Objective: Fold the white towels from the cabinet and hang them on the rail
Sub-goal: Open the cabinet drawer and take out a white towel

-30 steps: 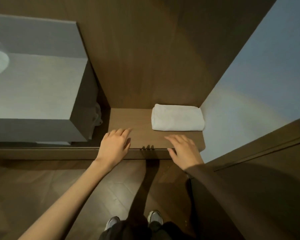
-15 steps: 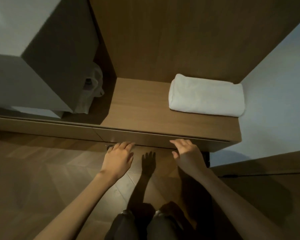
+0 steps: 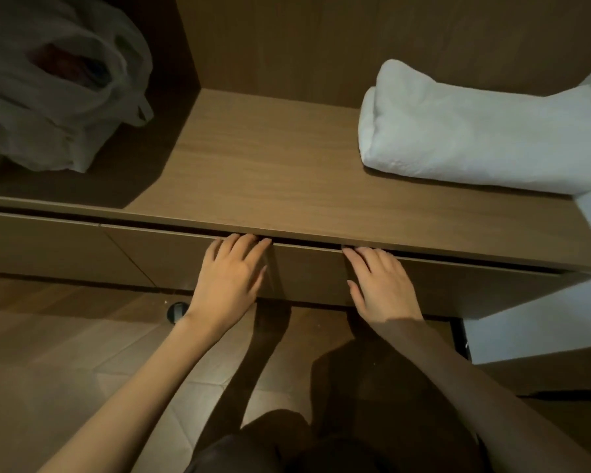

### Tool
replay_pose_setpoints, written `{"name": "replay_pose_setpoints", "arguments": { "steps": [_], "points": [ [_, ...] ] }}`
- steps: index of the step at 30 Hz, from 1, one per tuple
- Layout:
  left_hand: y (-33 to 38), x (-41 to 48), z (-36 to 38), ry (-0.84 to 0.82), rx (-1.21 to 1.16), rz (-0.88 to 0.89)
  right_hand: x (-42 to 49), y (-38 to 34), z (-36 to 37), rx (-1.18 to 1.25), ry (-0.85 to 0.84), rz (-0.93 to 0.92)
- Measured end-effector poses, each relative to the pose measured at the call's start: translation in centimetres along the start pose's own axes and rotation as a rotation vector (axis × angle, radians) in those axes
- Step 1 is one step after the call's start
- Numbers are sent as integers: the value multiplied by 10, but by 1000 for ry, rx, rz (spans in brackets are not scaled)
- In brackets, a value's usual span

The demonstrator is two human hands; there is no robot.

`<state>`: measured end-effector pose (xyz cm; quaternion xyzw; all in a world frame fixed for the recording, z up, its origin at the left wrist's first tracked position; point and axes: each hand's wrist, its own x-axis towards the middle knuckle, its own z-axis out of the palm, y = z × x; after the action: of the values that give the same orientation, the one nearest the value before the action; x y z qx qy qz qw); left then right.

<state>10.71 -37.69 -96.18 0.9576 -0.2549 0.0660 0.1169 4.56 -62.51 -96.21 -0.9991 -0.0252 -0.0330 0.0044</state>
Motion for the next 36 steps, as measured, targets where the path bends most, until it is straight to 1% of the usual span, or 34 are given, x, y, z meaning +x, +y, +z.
{"name": "replay_pose_setpoints", "arguments": {
  "steps": [4,7,9,11,15,19,22,24,26,28,29,30,32,34,36],
  "points": [
    [-3,7,29,166,51,40,5,-4,31,0,208,42],
    [-2,9,41,246,64,46,9,-9,40,45,337,64],
    [-2,10,42,281,62,48,12,-6,37,78,386,59],
    [-2,4,41,283,44,62,9,-6,35,113,372,19],
    [1,-27,33,206,14,94,-17,-18,34,229,276,-53],
    [0,-66,26,81,89,89,-53,-17,37,188,175,-165],
    [5,-92,24,-10,185,109,-73,-18,41,87,150,-263],
    [10,-108,28,-124,236,91,-82,-27,43,1,3,-330],
    [13,-124,47,-234,285,67,-92,-40,50,-97,-225,-370],
    [19,-146,74,-366,306,53,-106,-52,73,-185,-399,-440],
    [17,-159,93,-427,322,30,-115,-58,90,-205,-470,-450],
    [15,-172,110,-455,334,4,-125,-62,110,-199,-532,-425],
    [6,-189,144,-411,370,30,-140,-66,153,-165,-585,-382],
    [-5,-202,177,-379,422,61,-148,-67,187,-167,-594,-364],
    [-11,-207,202,-351,404,84,-151,-68,208,-221,-606,-337]
  ]
}}
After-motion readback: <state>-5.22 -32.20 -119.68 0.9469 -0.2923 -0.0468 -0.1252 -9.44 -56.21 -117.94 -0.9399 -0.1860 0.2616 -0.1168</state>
